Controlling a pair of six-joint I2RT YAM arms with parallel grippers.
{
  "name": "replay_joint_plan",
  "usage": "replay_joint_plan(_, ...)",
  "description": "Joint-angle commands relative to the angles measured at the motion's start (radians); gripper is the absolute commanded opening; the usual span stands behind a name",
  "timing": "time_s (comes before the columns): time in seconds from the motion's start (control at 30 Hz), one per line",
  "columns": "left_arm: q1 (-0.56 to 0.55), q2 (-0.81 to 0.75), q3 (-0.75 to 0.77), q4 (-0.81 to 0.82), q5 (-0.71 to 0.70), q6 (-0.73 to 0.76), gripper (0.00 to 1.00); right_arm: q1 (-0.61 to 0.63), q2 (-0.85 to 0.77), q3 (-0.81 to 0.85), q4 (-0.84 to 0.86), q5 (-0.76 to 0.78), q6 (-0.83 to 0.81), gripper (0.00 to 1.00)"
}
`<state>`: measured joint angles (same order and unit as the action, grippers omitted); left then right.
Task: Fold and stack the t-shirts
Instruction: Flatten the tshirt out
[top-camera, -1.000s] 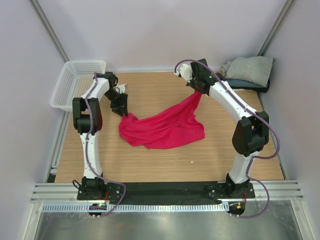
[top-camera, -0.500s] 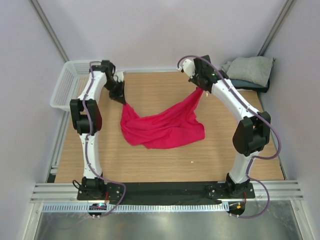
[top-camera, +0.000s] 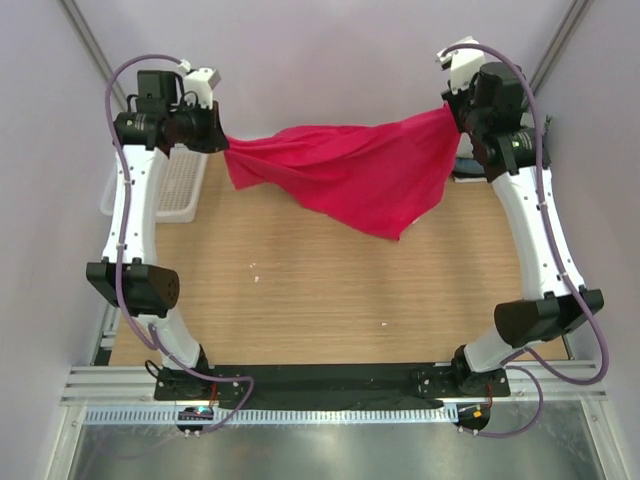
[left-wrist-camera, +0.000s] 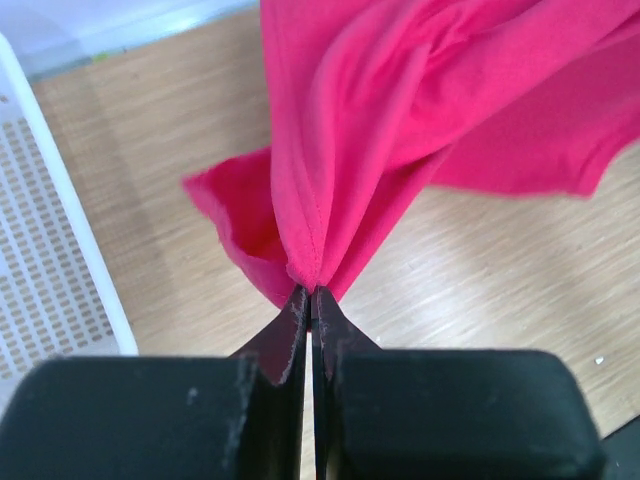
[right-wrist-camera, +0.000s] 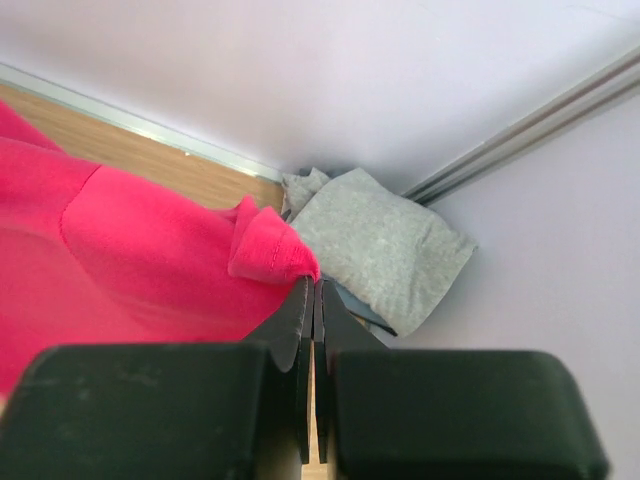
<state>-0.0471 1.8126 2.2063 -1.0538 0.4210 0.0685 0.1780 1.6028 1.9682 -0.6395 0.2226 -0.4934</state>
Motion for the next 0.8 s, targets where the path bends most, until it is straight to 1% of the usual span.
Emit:
replay_joint_plan(0.0,0.009,-0.004,-0.091,-0.014,-0.008,0.025,0.0,-0.025,-0.075,-0.092,0.014,-0.022,0.05,0.01)
replay_joint_plan(0.03,0.009,-0.007,-0.106,-0.021,-0.008,0.025,0.0,-0.031,-0.089,-0.11,0.006,-0.028,0.056,0.01)
replay_joint_plan(0.17,0.009,-0.03,-0.174,-0.078,-0.014,0.019,0.0,-0.057,-0.194,-0.205,-0.022,-0.133,0.102,0.01)
replay_joint_plan(0.2,0.007,-0.042,-0.224,-0.075,-0.011,0.019,0.0,-0.057,-0.245,-0.259,-0.022,-0.14,0.11,0.01)
replay_joint_plan(0.23,0.009,-0.064,-0.25,-0.072,-0.004,0.024,0.0,-0.057,-0.26,-0.276,-0.044,-0.143,0.114,0.01)
replay_joint_plan(0.3,0.007,-0.073,-0.299,-0.086,0.016,0.034,0.03,-0.058,-0.262,-0.292,-0.101,-0.167,0.128,0.01)
replay_joint_plan(0.33,0.009,-0.07,-0.309,-0.092,0.019,0.033,0.07,-0.058,-0.261,-0.299,-0.138,-0.178,0.151,0.01)
replay_joint_plan(0.37,0.009,-0.07,-0.316,-0.106,0.027,0.031,0.29,-0.057,-0.268,-0.317,-0.14,-0.184,0.157,0.01)
replay_joint_plan(0.4,0.009,-0.068,-0.333,-0.107,0.032,0.027,0.41,-0.057,-0.274,-0.357,-0.14,-0.193,0.162,0.01)
replay_joint_plan(0.43,0.009,-0.065,-0.342,-0.107,0.041,0.025,0.47,-0.058,-0.285,-0.373,-0.128,-0.201,0.17,0.01)
replay_joint_plan(0.47,0.007,-0.065,-0.349,-0.098,0.044,0.016,0.55,-0.057,-0.287,-0.384,-0.123,-0.207,0.173,0.01)
replay_joint_plan(0.57,0.007,-0.044,-0.369,-0.08,0.021,0.011,0.63,-0.057,-0.265,-0.382,-0.123,-0.21,0.167,0.01)
replay_joint_plan(0.6,0.007,-0.03,-0.362,-0.087,-0.008,0.011,0.63,-0.058,-0.261,-0.376,-0.123,-0.21,0.165,0.01)
replay_joint_plan(0.7,0.007,0.008,-0.367,-0.126,-0.013,0.013,0.61,-0.058,-0.25,-0.382,-0.124,-0.209,0.164,0.01)
replay_joint_plan(0.73,0.009,0.016,-0.382,-0.136,-0.005,0.01,0.6,-0.057,-0.247,-0.387,-0.124,-0.248,0.165,0.01)
replay_joint_plan(0.77,0.009,0.017,-0.404,-0.144,0.002,0.011,0.58,-0.058,-0.245,-0.393,-0.123,-0.252,0.17,0.01)
